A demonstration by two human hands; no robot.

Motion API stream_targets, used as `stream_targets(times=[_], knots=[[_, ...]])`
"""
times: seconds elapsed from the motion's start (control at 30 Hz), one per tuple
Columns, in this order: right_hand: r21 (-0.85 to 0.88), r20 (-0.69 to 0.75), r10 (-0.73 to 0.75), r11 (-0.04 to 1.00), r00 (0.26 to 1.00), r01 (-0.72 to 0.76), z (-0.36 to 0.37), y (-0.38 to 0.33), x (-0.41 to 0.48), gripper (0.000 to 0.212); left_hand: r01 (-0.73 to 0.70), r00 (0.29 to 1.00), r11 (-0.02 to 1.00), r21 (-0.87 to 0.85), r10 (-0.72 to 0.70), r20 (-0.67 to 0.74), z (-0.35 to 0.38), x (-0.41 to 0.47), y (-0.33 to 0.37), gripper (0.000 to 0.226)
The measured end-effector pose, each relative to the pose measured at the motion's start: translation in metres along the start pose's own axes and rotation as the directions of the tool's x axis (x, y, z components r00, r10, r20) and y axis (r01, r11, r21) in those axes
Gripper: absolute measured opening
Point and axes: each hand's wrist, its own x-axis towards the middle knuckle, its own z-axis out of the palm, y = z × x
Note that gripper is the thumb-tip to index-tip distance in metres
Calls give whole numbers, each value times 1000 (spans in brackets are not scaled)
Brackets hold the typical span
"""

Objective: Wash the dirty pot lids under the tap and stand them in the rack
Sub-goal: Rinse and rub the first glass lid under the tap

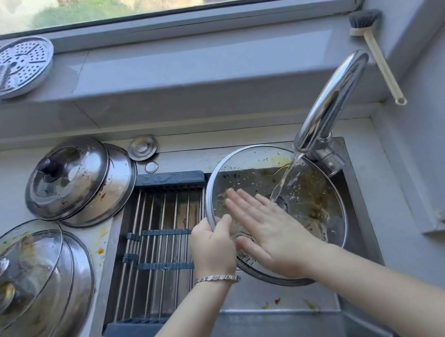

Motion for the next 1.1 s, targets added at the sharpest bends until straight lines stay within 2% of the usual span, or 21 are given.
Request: stream_targets(times=[0.03, 0.1, 0.13, 0.27, 0.3, 0.37, 0.4, 0.43, 0.53, 0.57, 0.63, 0.73, 0.8, 0.9, 0.97, 1.0, 1.03, 1.1], knots=[[-14, -1, 47, 999, 999, -47, -3, 6, 0, 77, 11, 1000, 1000, -2, -11, 8, 0, -1, -1, 21], [-11, -86, 256, 966, 963, -258, -10, 23, 2, 76, 18, 1000, 1000, 15, -18, 20, 0, -4, -1, 23], [-3, -104, 300, 953, 948, -302, -13, 25, 2, 77, 14, 1000, 999, 30, -15, 18, 1, -4, -2, 23], [15, 36, 45, 999, 998, -46, -1, 4, -3, 67, 27, 1000, 999, 29, -27, 6, 4, -5, -3, 25], [10, 27, 80, 997, 996, -80, -1, 9, -2, 66, 29, 999, 999, 19, -29, 18, 3, -6, -2, 25], [0, -69, 297, 955, 952, -298, -5, 25, 1, 71, 25, 999, 1000, 2, -25, 40, 3, -8, -2, 26], [-2, -92, 357, 934, 930, -358, -7, 28, 3, 73, 23, 999, 1000, -3, -23, 46, 3, -9, -3, 26], [7, -84, 333, 943, 939, -334, -7, 25, 5, 72, 25, 999, 1000, -7, -25, 48, 3, -9, -4, 26], [40, 2, 51, 998, 999, -51, -2, 1, 11, 71, 39, 998, 999, -20, -38, 52, 4, -9, -6, 26], [28, -1, 23, 999, 1000, -23, -4, 0, 14, 72, 37, 998, 999, -20, -36, 54, 3, -8, -6, 27], [-4, -52, 136, 991, 989, -137, -9, 14, 20, 68, 34, 998, 999, -22, -33, 50, 2, -8, -4, 29], [5, -93, 396, 918, 914, -397, -10, 33, 17, 65, 2, 1000, 1000, 10, -2, 15, -3, -8, -4, 28], [72, -86, 542, 840, 836, -538, -2, 33, 6, 69, -25, 999, 997, 68, 27, -31, -5, -6, -7, 25], [142, -32, 731, 678, 681, -721, 12, 23, -4, 71, -51, 997, 990, 129, 57, -44, -4, -8, -9, 25], [241, -43, 783, 611, 620, -755, 16, 21, 0, 70, -92, 995, 980, 177, 96, -16, -1, -13, -10, 28], [300, -58, 789, 599, 612, -743, 16, 21, 5, 69, -120, 992, 973, 196, 123, -3, 1, -15, -12, 32], [349, -89, 776, 611, 624, -711, 15, 21, 10, 68, -145, 989, 967, 210, 147, 5, 1, -17, -13, 35], [388, -202, 675, 720, 709, -575, 13, 20, 22, 66, -207, 978, 955, 212, 205, 31, 2, -19, -13, 40]])
